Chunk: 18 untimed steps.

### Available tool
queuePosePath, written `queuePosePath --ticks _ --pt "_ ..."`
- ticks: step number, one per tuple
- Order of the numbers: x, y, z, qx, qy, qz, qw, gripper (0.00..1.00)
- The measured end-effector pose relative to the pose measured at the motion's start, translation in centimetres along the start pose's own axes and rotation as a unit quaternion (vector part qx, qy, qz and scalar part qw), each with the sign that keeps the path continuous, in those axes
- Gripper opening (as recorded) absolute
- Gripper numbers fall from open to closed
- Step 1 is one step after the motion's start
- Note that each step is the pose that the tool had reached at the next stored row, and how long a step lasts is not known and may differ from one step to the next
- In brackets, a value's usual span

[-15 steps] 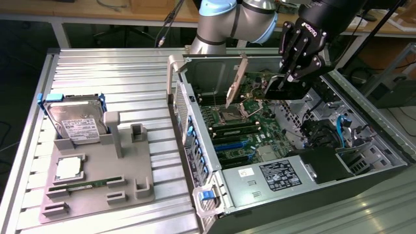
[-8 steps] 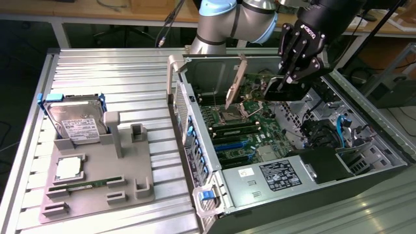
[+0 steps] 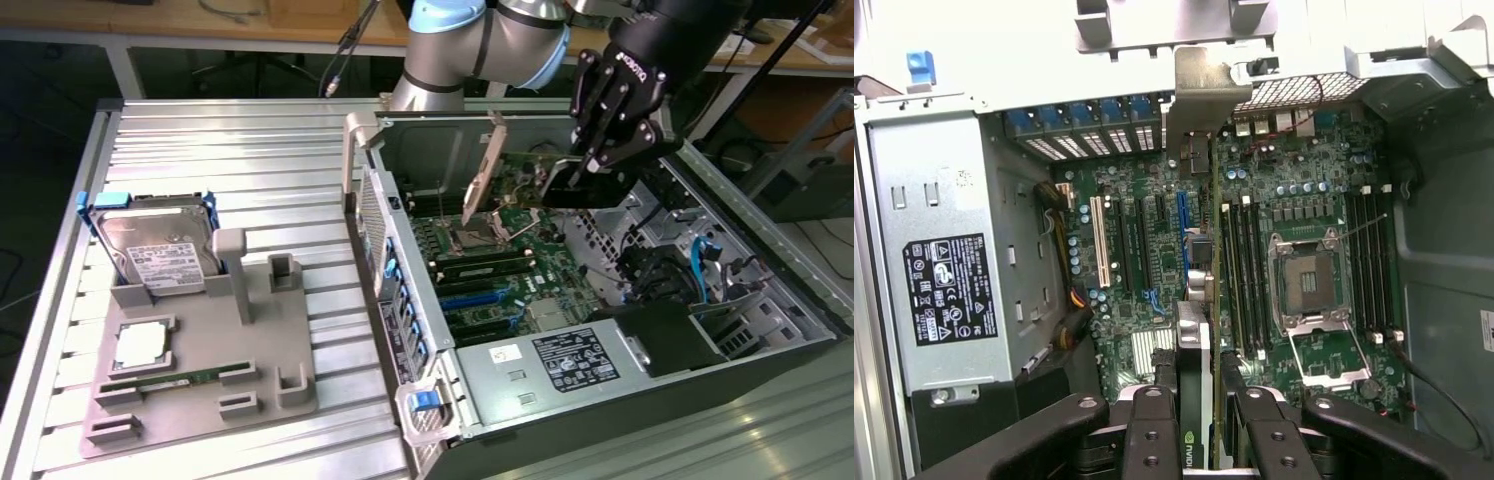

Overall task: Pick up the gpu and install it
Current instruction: 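Insert the gpu into the slot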

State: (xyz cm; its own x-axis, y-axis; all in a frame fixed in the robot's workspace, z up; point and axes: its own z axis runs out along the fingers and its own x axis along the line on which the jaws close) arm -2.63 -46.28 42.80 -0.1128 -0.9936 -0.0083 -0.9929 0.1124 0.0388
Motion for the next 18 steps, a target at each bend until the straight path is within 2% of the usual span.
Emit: queuePosePath --ticks 11,18 --pt "0.0 -0.01 0.2 0.0 0.0 0.0 1.0 0.27" --pt "0.01 -0.03 0.68 0.0 0.0 0.0 1.0 0.27"
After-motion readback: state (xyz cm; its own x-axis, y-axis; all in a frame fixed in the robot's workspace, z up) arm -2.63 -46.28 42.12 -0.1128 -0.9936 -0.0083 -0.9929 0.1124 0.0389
